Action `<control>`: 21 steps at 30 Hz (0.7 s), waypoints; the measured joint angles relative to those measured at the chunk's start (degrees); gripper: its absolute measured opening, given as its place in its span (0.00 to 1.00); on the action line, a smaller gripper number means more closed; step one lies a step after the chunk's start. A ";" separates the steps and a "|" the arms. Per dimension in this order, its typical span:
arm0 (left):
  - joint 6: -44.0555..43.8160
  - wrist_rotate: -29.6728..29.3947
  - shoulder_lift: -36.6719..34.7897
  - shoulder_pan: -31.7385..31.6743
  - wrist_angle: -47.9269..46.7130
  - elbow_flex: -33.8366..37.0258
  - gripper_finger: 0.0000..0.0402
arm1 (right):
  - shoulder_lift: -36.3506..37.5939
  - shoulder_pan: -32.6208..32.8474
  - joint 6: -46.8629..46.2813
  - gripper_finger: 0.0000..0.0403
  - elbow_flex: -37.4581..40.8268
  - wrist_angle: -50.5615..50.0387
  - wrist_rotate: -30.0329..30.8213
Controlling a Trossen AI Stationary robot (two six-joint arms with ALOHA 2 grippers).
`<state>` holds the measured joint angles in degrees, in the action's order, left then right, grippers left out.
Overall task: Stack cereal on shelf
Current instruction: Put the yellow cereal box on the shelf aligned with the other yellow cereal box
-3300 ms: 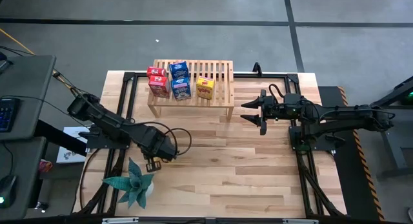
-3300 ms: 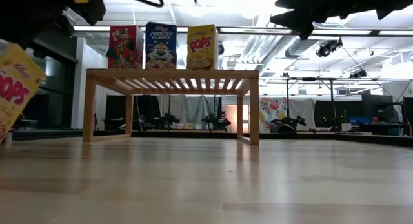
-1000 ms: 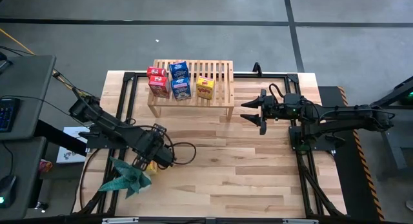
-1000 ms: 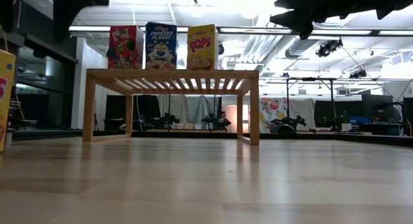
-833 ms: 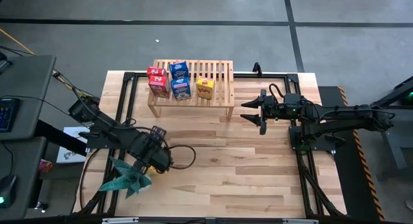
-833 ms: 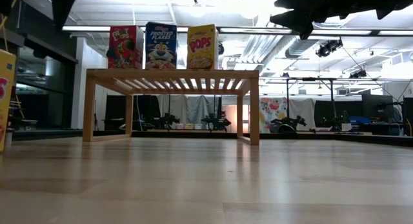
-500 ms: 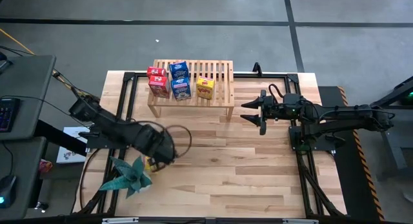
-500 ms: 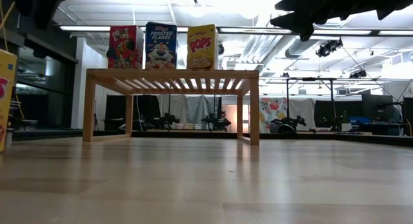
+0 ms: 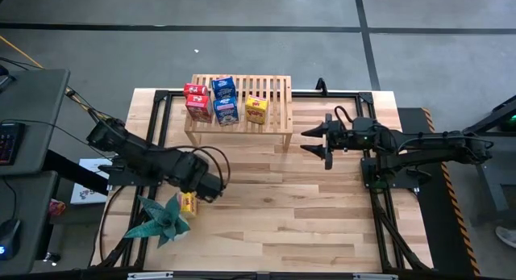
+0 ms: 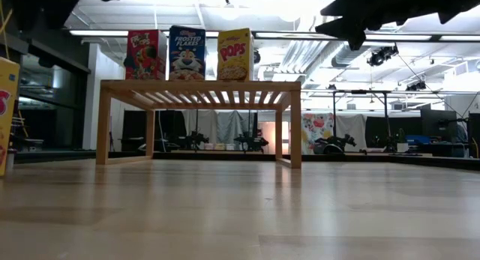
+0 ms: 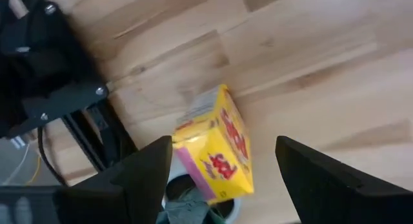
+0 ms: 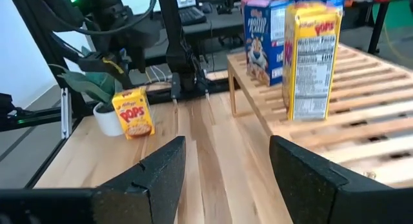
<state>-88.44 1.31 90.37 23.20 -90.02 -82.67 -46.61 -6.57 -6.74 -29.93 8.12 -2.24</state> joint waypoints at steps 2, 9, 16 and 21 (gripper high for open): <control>-2.80 -0.17 0.00 0.71 0.05 1.39 0.66 | 0.00 -0.02 -0.98 0.54 0.00 -1.05 -0.02; -9.75 0.86 0.00 3.35 2.03 5.58 0.66 | 0.00 -0.02 -2.28 0.54 0.00 -2.43 -0.20; -12.07 2.66 0.00 5.68 8.10 9.01 0.66 | 0.00 -0.02 -2.28 0.54 0.00 -2.32 -0.20; -14.29 1.19 0.02 7.11 7.01 9.81 0.66 | 0.00 -0.01 -2.28 0.54 0.00 -2.33 -0.20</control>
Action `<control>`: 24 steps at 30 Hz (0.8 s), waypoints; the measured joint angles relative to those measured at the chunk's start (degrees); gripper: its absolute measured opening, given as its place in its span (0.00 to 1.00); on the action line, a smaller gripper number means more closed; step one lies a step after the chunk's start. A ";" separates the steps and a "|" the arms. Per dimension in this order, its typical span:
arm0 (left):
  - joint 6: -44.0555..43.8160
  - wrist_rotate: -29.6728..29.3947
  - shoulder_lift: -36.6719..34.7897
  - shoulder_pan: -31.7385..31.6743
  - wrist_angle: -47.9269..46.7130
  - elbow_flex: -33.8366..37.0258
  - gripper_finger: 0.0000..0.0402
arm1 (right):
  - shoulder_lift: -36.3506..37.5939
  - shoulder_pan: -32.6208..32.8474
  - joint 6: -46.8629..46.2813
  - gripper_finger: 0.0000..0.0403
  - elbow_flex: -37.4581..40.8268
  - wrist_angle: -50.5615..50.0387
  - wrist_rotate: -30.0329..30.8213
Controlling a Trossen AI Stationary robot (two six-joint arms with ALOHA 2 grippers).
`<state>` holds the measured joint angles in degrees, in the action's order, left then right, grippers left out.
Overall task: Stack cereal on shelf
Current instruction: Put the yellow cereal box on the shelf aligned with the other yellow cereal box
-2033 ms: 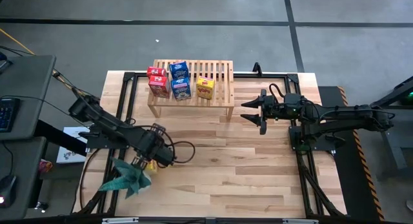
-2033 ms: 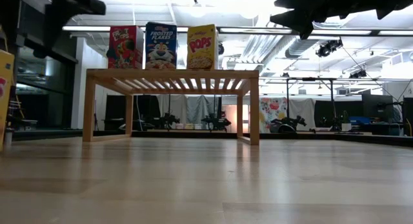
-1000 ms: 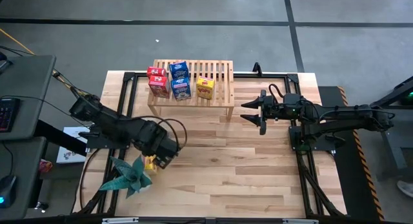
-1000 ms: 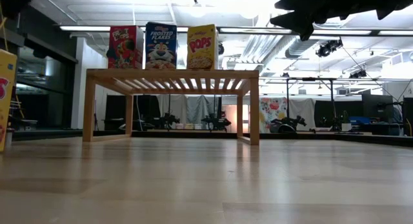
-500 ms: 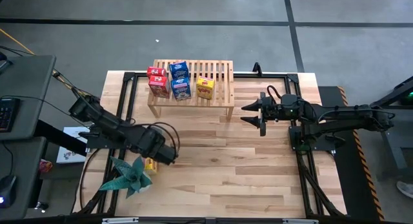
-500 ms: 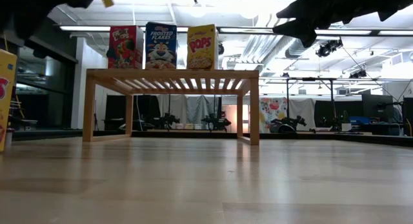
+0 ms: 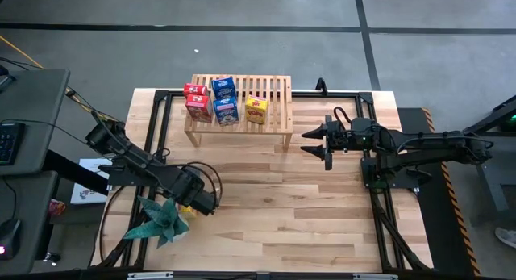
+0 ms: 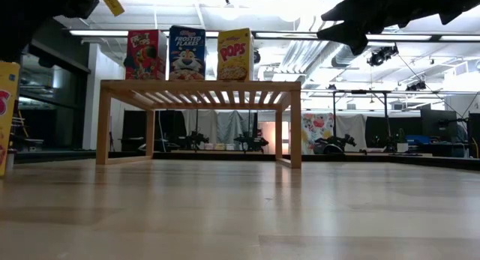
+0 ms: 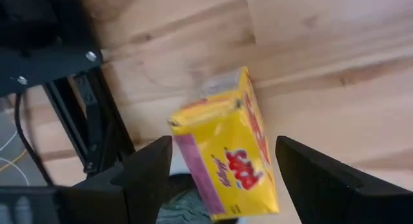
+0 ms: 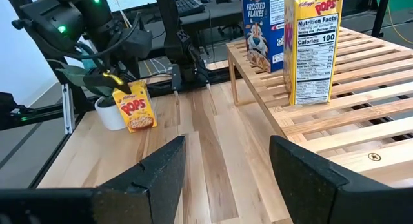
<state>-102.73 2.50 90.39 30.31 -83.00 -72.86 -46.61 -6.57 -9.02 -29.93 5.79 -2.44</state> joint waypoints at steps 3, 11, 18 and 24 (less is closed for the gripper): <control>-0.87 -1.00 0.00 0.54 -1.64 -0.02 0.66 | 0.00 0.00 0.00 0.54 0.00 -0.01 0.00; -3.49 -1.94 0.00 1.05 -0.79 -0.02 0.66 | 0.00 -0.01 0.00 0.54 0.00 0.01 0.02; -3.76 -1.14 0.00 1.11 2.09 2.52 0.66 | 0.00 0.00 0.00 0.54 0.00 -0.03 0.02; -3.77 0.04 -0.09 1.31 2.54 5.30 0.66 | 0.00 -0.01 0.00 0.54 0.00 -0.34 0.02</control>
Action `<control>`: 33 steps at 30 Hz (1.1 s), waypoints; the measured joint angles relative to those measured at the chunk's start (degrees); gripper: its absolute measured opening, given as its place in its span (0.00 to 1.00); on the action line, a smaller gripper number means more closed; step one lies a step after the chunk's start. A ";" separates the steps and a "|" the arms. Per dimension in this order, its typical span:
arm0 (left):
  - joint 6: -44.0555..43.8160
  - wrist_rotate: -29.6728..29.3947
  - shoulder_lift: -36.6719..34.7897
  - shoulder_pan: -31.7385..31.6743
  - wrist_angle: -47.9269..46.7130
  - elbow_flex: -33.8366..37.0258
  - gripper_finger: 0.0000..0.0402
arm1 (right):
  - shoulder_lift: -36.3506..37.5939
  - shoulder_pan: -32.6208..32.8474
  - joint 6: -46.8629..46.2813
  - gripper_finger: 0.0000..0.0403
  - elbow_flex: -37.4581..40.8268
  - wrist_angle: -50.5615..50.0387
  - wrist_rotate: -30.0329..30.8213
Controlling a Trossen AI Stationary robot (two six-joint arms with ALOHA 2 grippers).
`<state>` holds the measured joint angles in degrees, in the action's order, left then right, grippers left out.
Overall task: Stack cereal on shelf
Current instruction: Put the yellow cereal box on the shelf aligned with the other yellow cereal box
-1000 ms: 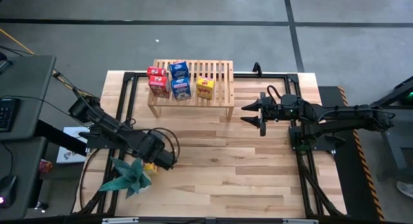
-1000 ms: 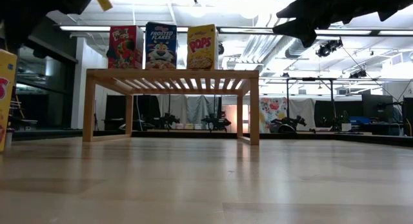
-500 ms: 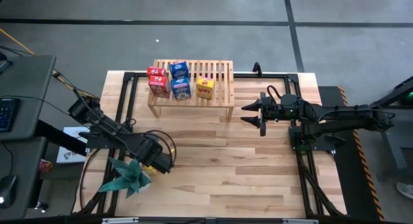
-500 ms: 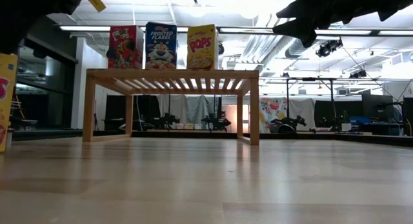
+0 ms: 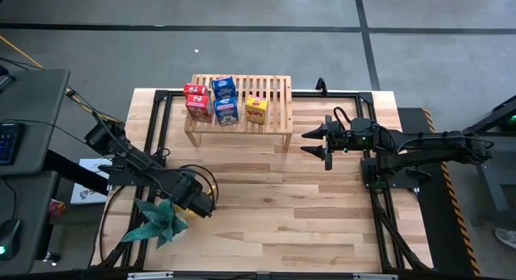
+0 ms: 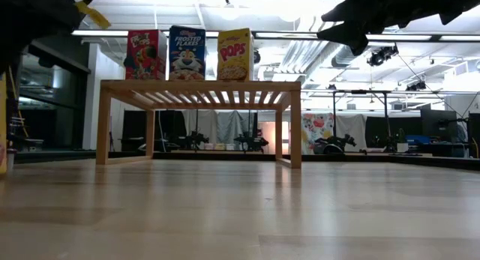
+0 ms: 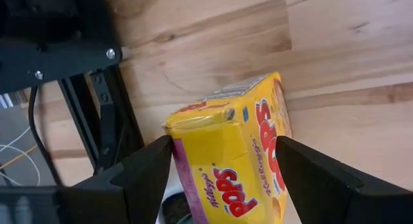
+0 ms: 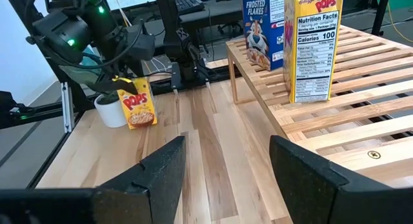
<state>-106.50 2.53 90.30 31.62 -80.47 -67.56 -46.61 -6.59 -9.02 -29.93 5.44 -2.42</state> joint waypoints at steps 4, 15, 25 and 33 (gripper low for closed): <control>0.03 -0.72 0.00 -0.02 0.29 0.05 0.66 | 0.00 0.01 0.00 0.54 0.00 -0.04 0.00; 0.62 -4.56 0.17 -0.57 6.36 0.17 0.66 | 0.02 0.02 0.00 0.54 0.00 -0.04 0.02; 3.28 -5.35 0.17 -0.67 5.12 0.14 0.63 | 0.01 0.02 -0.11 0.54 0.00 -0.08 0.02; 6.68 -5.82 0.17 -2.37 3.54 0.14 0.37 | 0.01 0.01 -0.09 0.54 0.00 -0.08 0.02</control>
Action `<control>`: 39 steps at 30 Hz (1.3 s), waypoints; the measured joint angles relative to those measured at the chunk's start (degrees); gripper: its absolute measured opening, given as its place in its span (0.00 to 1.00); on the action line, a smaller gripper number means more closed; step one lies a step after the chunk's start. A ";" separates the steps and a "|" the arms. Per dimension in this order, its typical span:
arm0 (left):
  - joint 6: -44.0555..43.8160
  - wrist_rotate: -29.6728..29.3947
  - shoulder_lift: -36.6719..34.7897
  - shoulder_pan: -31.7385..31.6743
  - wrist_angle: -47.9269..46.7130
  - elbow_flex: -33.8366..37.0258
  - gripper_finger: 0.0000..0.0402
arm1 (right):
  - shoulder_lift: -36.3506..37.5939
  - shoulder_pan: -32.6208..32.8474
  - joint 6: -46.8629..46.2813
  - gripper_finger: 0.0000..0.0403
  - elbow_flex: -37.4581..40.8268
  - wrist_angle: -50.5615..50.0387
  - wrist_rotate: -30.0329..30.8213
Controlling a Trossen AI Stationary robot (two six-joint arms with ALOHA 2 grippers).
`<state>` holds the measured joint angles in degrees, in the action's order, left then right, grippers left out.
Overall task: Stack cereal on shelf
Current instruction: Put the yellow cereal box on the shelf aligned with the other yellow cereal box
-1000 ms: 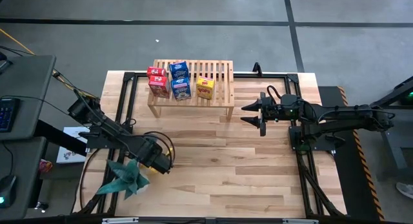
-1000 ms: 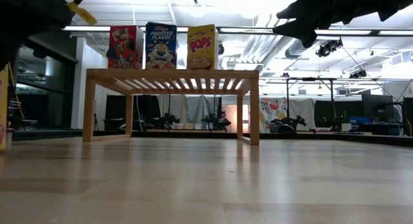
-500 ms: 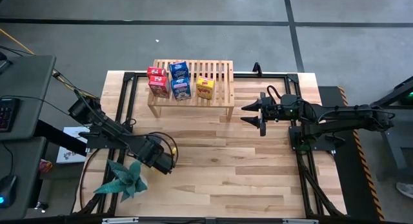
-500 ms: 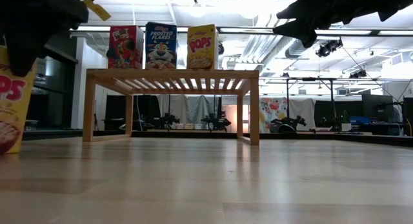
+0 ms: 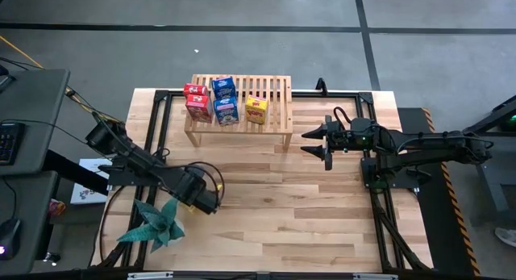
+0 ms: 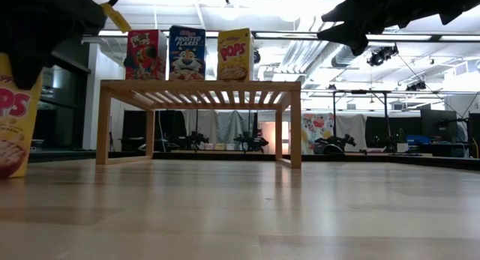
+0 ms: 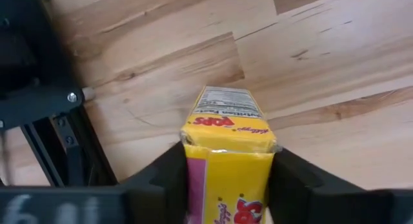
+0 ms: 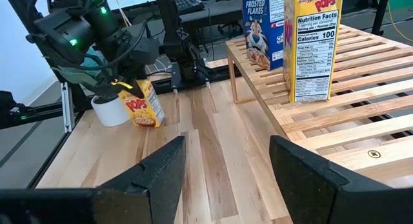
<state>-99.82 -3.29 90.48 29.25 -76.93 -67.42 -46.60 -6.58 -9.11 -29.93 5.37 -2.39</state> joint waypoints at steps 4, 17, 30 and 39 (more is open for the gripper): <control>4.11 -0.49 -0.28 -1.50 0.21 -1.15 0.28 | 0.00 0.01 0.05 0.54 0.00 0.00 0.00; 39.88 -23.90 -0.43 -4.97 5.48 -26.50 0.29 | -0.52 0.44 0.02 0.54 0.00 6.42 -6.25; 75.71 -29.38 0.76 -4.93 23.44 -24.49 0.27 | -15.18 13.39 5.24 0.54 0.00 25.74 -6.74; 76.58 -29.52 0.69 -4.96 26.16 -23.58 0.27 | -25.25 19.61 12.79 0.62 -11.06 15.16 3.98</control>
<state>-23.24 -32.81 91.17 24.29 -50.76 -91.00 -71.84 13.03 3.68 -40.99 20.53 1.59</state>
